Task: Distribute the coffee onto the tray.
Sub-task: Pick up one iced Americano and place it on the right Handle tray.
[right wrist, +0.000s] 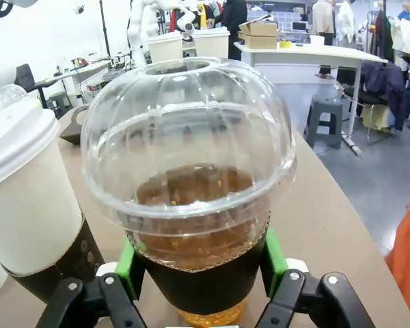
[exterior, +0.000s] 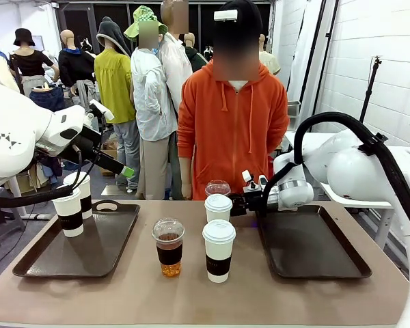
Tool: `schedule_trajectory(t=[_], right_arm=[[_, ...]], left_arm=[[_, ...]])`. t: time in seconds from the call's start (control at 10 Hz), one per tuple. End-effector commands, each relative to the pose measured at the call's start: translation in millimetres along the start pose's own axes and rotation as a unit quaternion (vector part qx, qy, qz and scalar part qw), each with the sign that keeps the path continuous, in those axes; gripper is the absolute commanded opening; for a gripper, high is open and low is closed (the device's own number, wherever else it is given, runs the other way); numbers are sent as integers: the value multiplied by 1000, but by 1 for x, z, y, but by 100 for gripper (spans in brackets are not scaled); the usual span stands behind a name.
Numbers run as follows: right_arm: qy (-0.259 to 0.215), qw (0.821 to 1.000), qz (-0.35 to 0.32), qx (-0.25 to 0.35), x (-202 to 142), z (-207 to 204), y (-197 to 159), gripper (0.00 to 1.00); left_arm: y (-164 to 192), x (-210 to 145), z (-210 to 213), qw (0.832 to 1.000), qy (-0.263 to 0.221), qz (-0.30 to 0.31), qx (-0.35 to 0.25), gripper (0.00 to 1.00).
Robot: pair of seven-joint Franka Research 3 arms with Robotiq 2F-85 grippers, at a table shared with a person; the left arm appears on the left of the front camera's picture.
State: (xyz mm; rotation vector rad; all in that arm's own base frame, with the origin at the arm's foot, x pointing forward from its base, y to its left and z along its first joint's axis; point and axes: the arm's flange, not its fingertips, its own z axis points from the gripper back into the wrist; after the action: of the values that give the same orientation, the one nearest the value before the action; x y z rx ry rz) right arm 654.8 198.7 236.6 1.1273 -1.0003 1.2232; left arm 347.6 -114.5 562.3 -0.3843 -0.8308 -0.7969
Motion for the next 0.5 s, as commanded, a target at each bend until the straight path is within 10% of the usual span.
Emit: schedule_trajectory(t=[0.0, 0.4], right_arm=[[-6, 1000, -12, 2, 2, -2, -7, 80], [-2, 1000, -8, -2, 16, 6, -10, 80]], left_arm=[[1, -1, 0, 1000, -1, 3, -6, 100], [1, -1, 0, 1000, -1, 3, -6, 100]])
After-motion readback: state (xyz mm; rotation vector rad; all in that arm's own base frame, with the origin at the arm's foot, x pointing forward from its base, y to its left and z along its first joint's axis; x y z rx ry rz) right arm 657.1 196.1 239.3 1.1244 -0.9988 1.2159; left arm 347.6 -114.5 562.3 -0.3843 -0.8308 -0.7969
